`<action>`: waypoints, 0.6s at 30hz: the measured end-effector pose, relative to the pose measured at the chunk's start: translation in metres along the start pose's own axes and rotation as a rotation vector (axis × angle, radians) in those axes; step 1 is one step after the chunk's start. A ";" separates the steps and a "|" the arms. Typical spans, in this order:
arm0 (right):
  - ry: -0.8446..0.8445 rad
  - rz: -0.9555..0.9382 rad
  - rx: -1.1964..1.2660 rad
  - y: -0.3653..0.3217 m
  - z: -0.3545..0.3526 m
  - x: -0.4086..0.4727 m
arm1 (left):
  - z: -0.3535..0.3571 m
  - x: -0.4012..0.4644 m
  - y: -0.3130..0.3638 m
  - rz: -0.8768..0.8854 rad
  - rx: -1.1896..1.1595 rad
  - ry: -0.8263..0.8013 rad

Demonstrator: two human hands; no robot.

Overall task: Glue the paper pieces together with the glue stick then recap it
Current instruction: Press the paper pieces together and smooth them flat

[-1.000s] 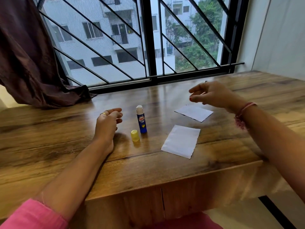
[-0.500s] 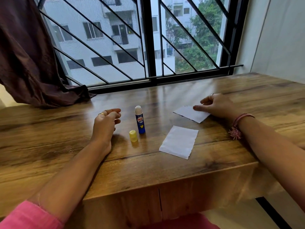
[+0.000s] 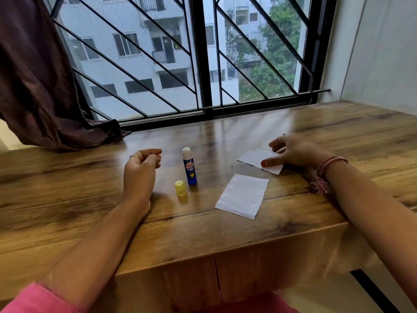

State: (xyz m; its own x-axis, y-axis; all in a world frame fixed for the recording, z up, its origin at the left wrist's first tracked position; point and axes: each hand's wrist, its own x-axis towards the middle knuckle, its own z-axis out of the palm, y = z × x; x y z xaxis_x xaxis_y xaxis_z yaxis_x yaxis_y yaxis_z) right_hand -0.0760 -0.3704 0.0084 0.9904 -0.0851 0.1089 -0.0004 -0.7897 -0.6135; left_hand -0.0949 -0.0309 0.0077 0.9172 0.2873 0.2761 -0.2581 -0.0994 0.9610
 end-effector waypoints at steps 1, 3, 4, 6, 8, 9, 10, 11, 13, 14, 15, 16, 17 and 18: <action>0.002 0.006 0.012 0.000 -0.001 0.000 | 0.001 -0.003 0.001 0.054 0.010 0.009; 0.011 0.019 0.050 0.000 -0.005 -0.001 | 0.002 -0.008 0.004 0.177 0.040 0.003; 0.011 0.023 0.075 0.001 -0.006 -0.002 | 0.003 -0.011 0.004 0.240 0.070 -0.010; 0.002 0.027 0.108 0.001 -0.008 -0.003 | 0.005 -0.016 0.006 0.360 0.145 -0.046; -0.003 0.035 0.127 0.002 -0.008 -0.004 | 0.007 -0.023 0.009 0.508 0.232 -0.093; 0.000 0.042 0.138 0.002 -0.008 -0.004 | 0.007 -0.026 0.011 0.602 0.276 -0.124; 0.002 0.048 0.148 0.002 -0.008 -0.004 | 0.008 -0.031 0.013 0.694 0.312 -0.162; 0.002 0.055 0.157 0.002 -0.009 -0.004 | 0.010 -0.036 0.015 0.775 0.343 -0.206; -0.002 0.067 0.173 0.002 -0.010 -0.004 | 0.015 -0.045 0.015 0.901 0.442 -0.307; -0.004 0.071 0.181 0.001 -0.010 -0.004 | 0.017 -0.049 0.015 0.947 0.519 -0.362; -0.005 0.075 0.188 0.001 -0.010 -0.004 | 0.020 -0.053 0.015 0.984 0.600 -0.423; -0.004 0.077 0.195 0.001 -0.010 -0.004 | 0.023 -0.057 0.016 1.024 0.676 -0.491; -0.002 0.079 0.202 0.001 -0.009 -0.004 | 0.025 -0.060 0.016 1.073 0.741 -0.561; 0.001 0.080 0.209 0.000 -0.009 -0.004 | 0.027 -0.063 0.016 1.121 0.797 -0.624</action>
State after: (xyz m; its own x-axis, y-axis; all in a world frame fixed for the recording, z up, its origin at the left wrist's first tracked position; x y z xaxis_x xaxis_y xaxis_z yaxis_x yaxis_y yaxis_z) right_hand -0.0812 -0.3757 0.0148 0.9883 -0.1427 0.0540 -0.0500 -0.6372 -0.7691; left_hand -0.1483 -0.0758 0.0051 0.3940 -0.7043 0.5906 -0.8520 -0.5208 -0.0527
